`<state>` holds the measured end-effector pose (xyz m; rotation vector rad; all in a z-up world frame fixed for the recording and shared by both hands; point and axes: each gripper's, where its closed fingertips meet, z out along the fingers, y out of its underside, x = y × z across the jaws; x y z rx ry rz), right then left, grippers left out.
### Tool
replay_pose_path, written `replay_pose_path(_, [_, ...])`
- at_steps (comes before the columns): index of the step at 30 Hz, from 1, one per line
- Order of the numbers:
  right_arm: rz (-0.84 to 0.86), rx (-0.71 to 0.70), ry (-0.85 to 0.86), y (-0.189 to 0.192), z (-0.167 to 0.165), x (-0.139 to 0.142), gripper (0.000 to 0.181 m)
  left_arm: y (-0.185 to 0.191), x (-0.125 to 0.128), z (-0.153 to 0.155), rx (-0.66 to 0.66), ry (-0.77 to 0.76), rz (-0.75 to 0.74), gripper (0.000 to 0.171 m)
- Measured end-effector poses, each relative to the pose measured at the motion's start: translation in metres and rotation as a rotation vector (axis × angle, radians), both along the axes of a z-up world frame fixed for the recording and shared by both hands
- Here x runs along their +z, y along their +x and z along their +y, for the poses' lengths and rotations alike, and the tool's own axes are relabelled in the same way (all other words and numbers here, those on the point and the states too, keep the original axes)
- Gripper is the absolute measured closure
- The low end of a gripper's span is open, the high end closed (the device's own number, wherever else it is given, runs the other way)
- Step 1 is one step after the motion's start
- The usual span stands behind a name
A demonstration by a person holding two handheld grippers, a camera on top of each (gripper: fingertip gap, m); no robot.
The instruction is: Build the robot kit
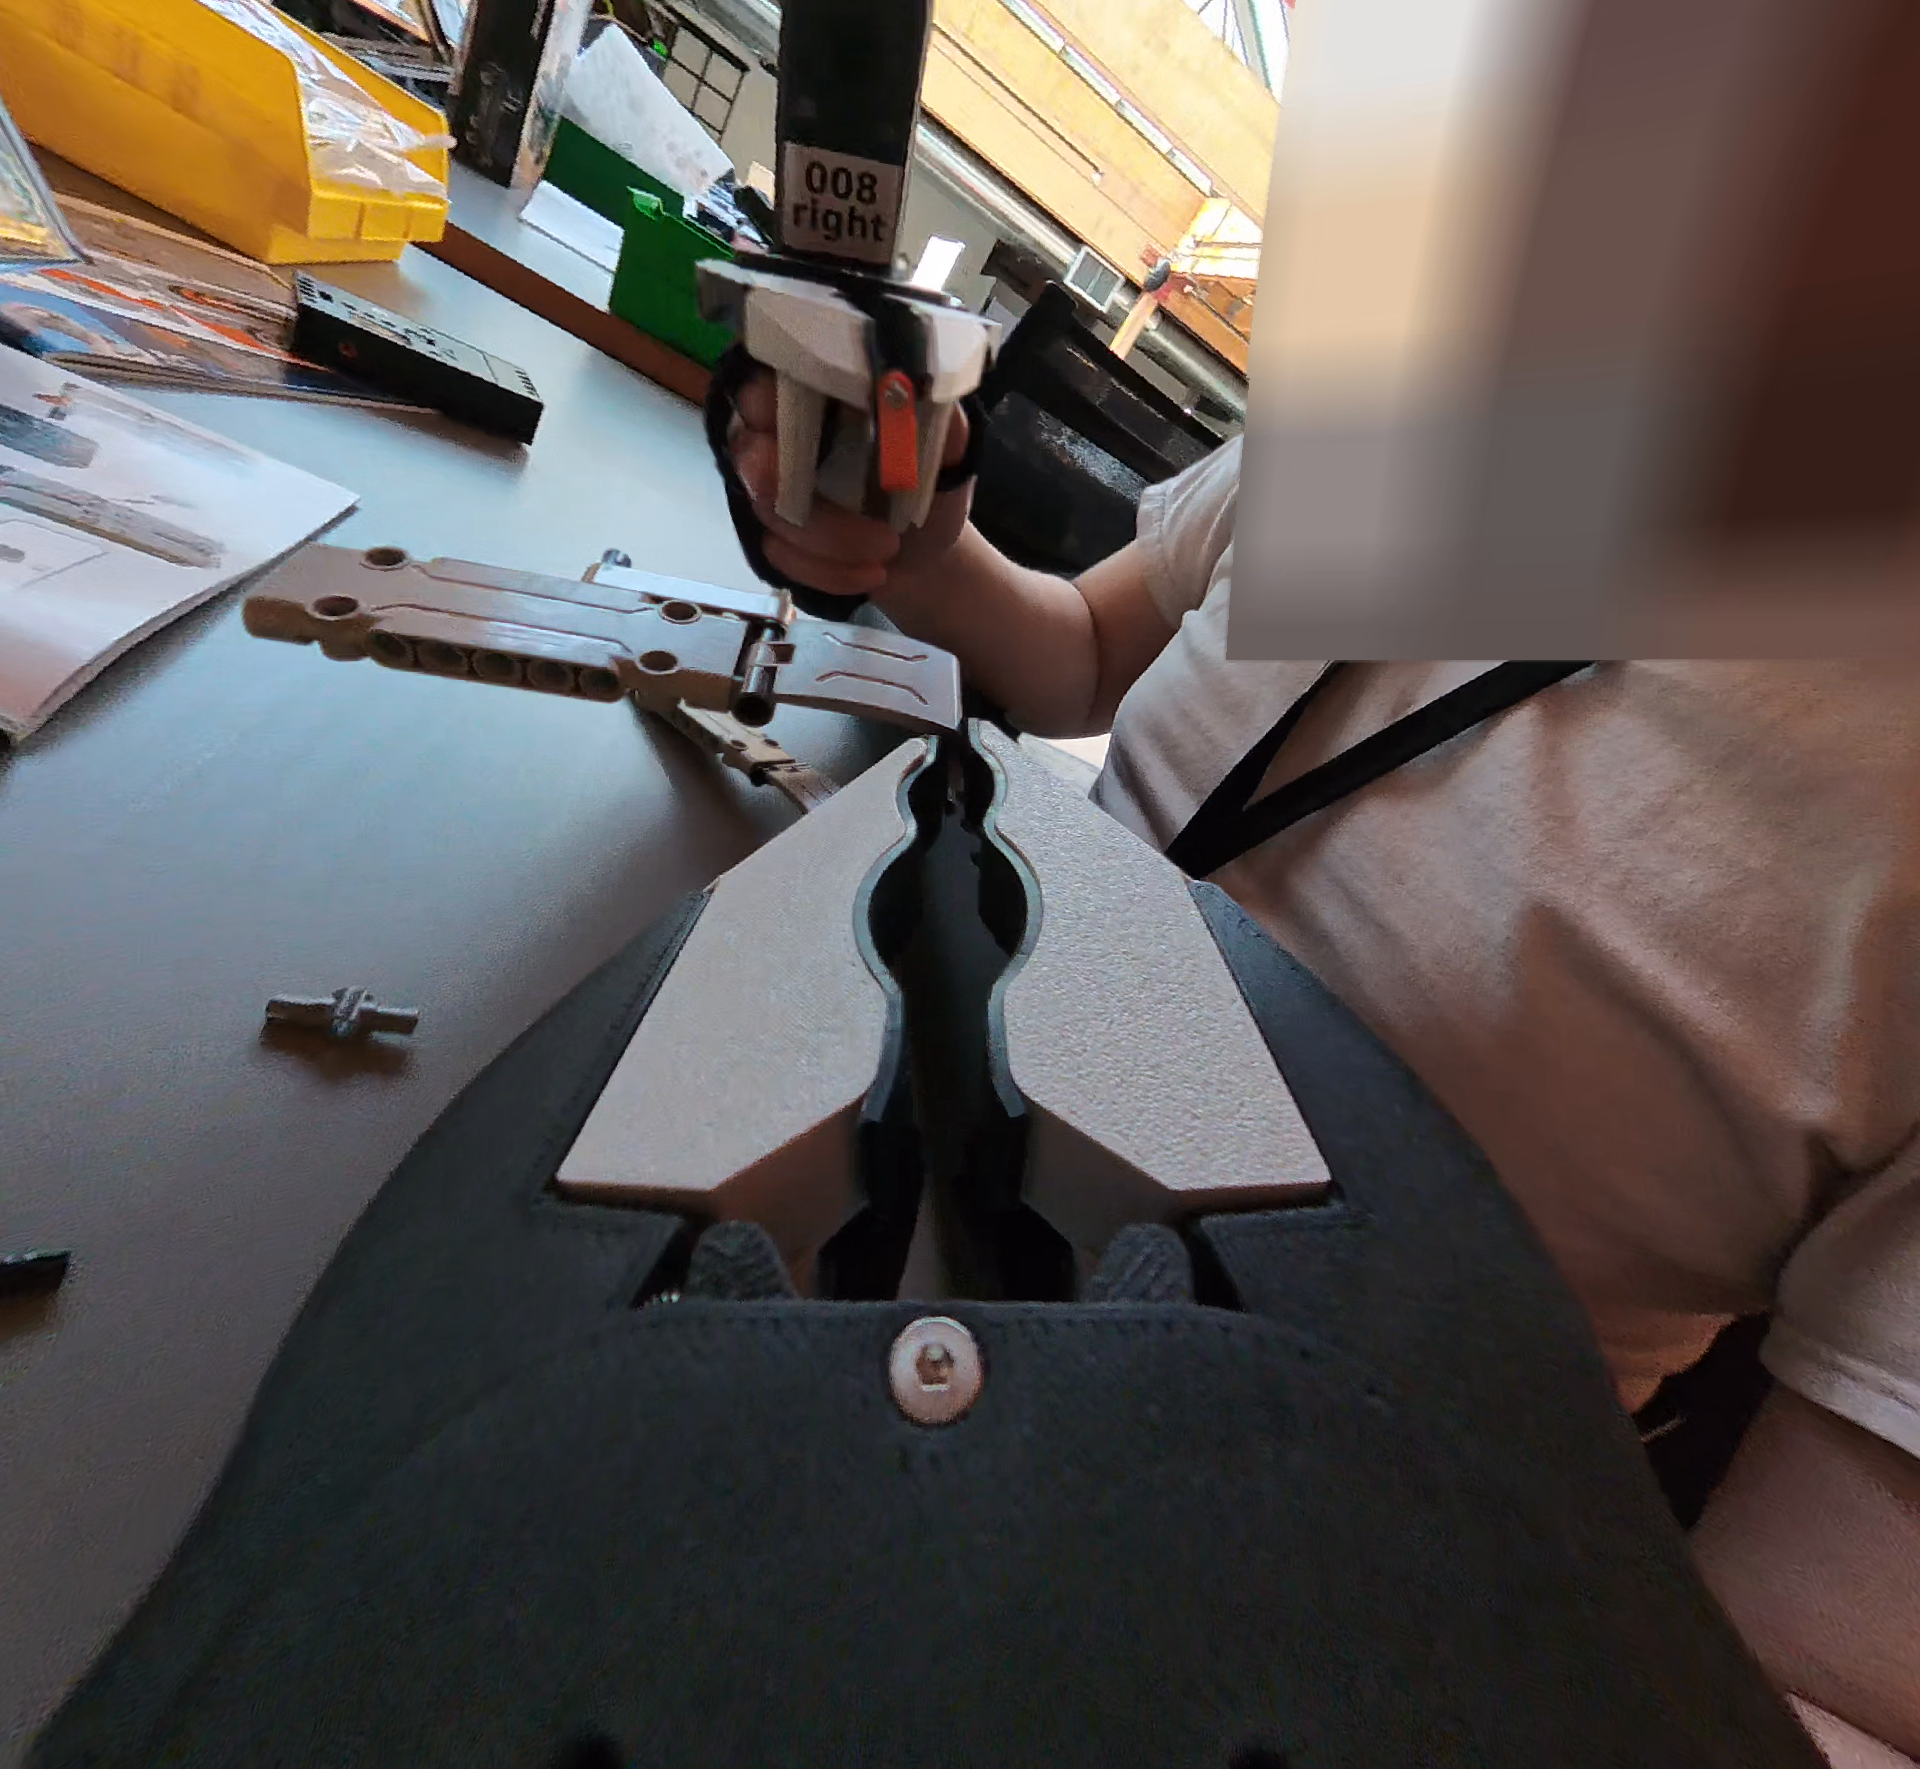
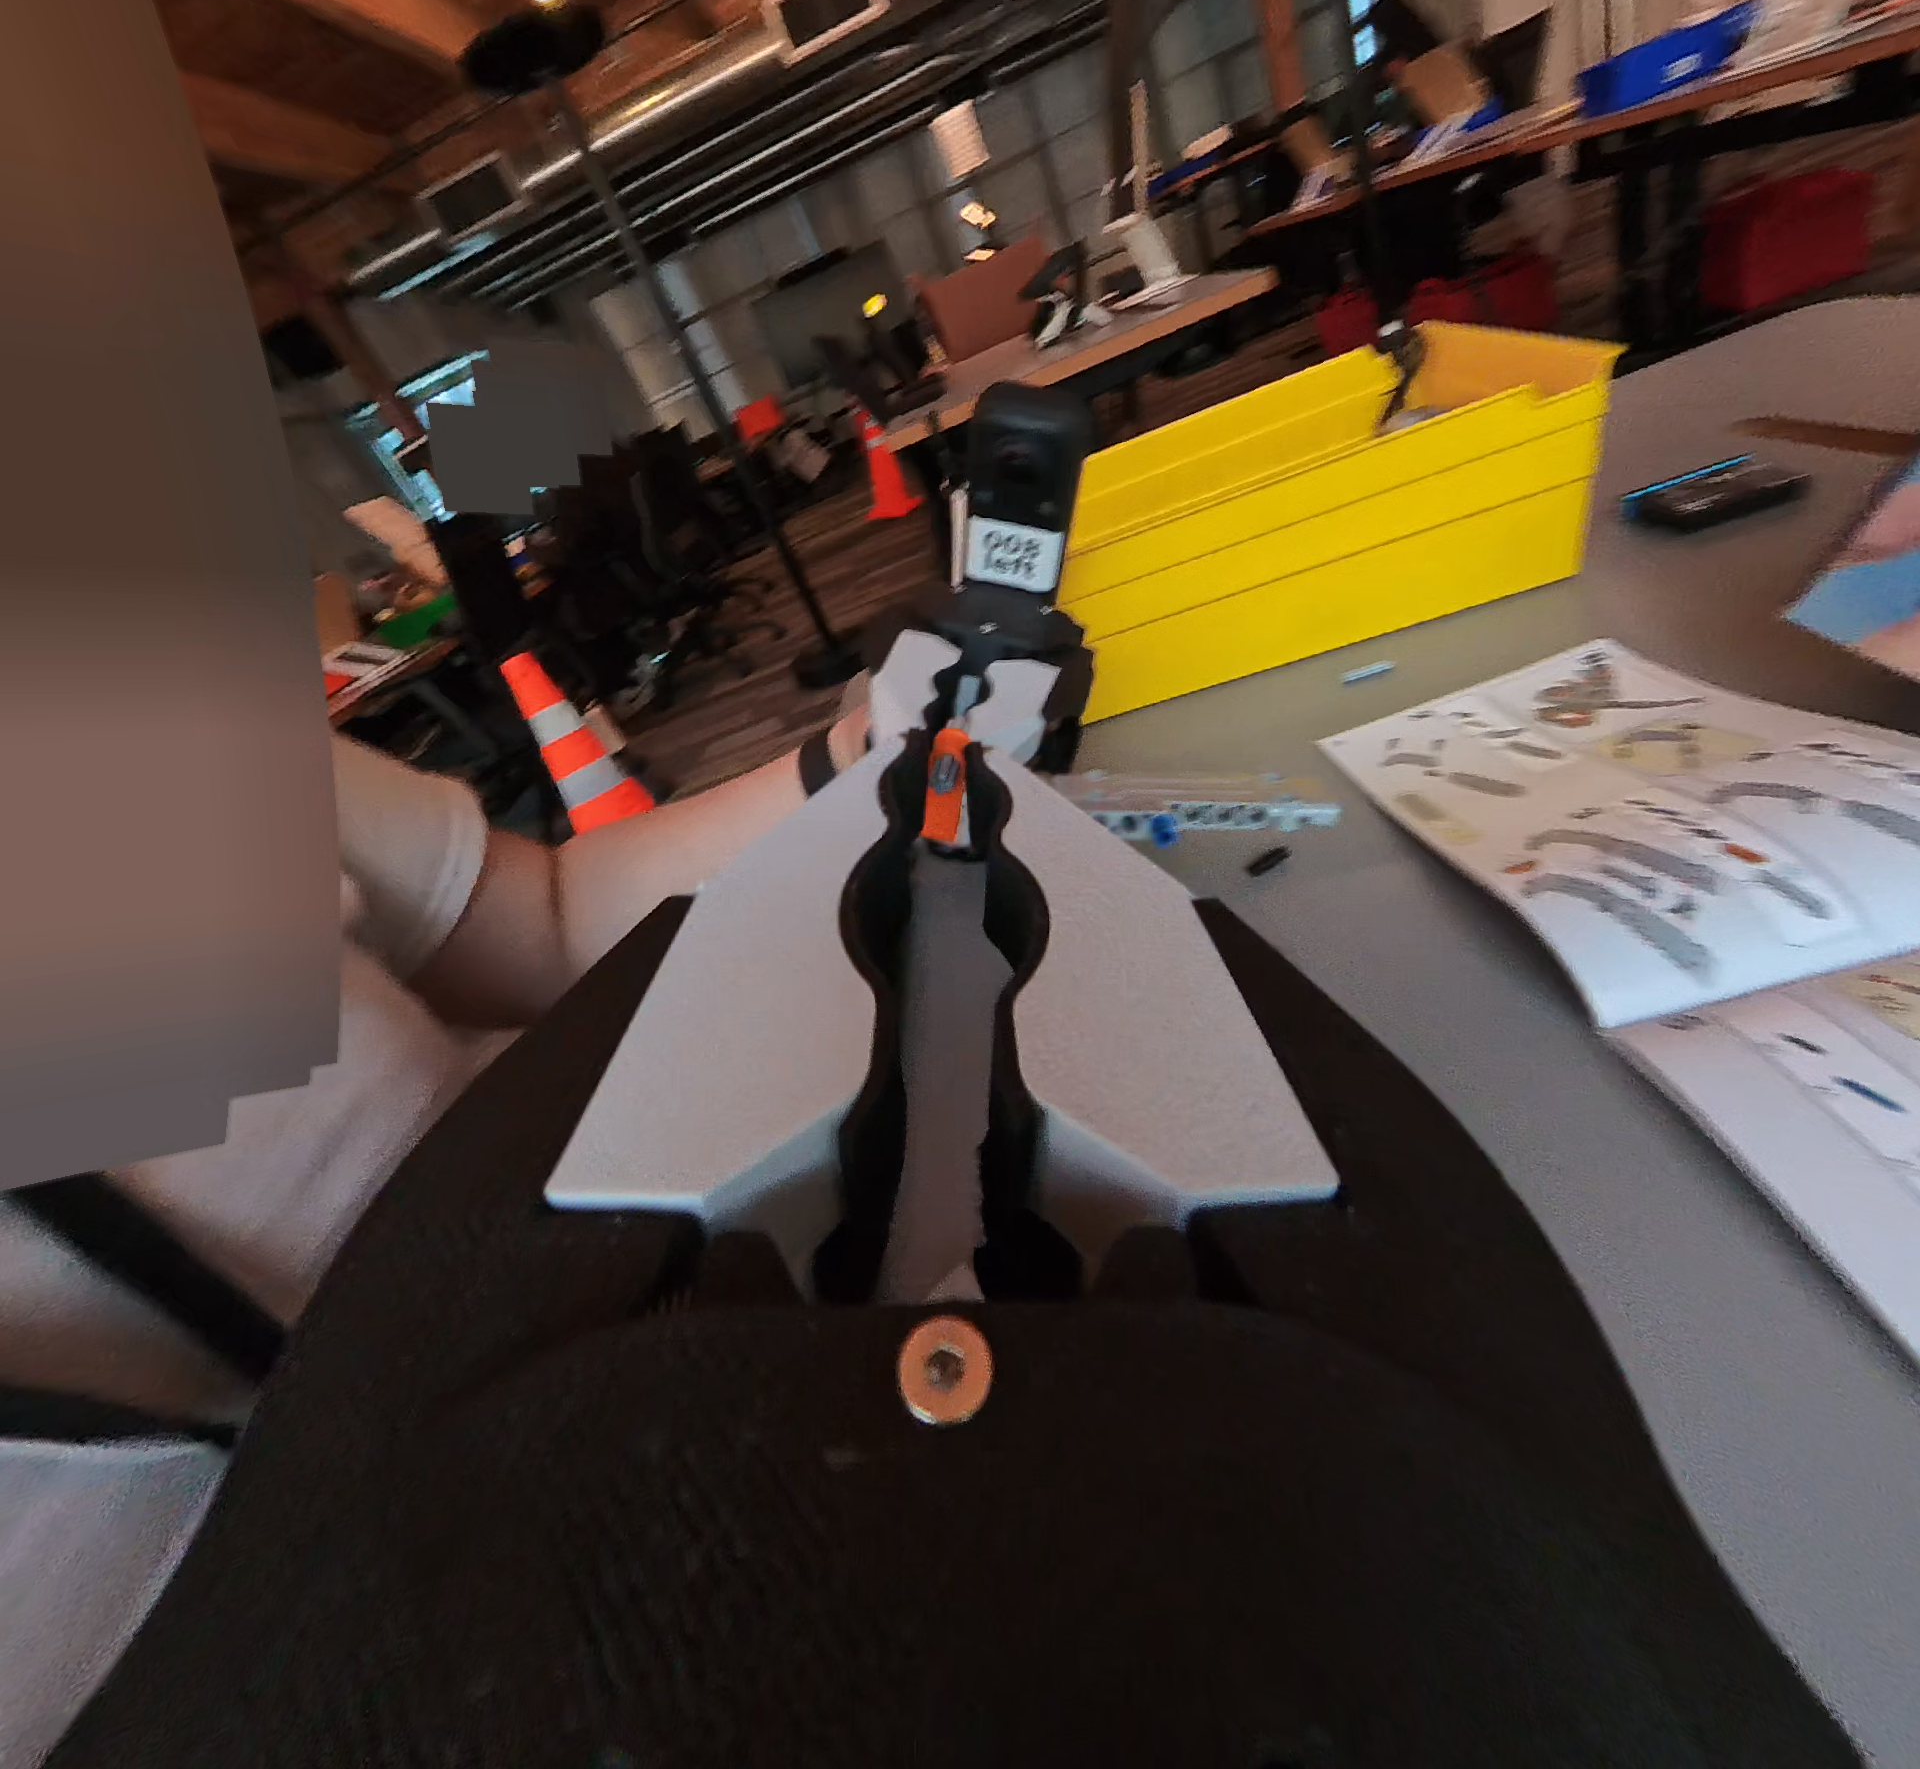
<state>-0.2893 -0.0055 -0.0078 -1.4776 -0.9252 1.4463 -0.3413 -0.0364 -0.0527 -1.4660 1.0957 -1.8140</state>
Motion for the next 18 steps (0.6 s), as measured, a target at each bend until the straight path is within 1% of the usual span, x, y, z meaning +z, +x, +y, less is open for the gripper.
replay_pose_path(2, [-0.042,0.031,0.008,-0.009,-0.008,-0.010,0.176,-0.002,-0.002,0.001,0.039,0.000,0.001,0.171])
replay_pose_path(6, [-0.149,0.068,0.044,-0.024,-0.017,-0.034,0.176,-0.002,0.003,-0.006,0.061,0.036,-0.031,0.171])
replay_pose_path(10, [-0.124,0.100,0.005,-0.030,-0.022,-0.037,0.176,-0.002,0.005,-0.007,0.060,0.024,-0.046,0.171])
replay_pose_path(15, [-0.102,0.142,-0.066,-0.029,-0.022,-0.038,0.176,-0.004,0.016,-0.004,0.061,-0.022,-0.120,0.171])
replay_pose_path(18, [-0.079,0.171,-0.119,-0.031,-0.023,-0.039,0.176,-0.002,0.016,-0.003,0.064,-0.043,-0.123,0.171])
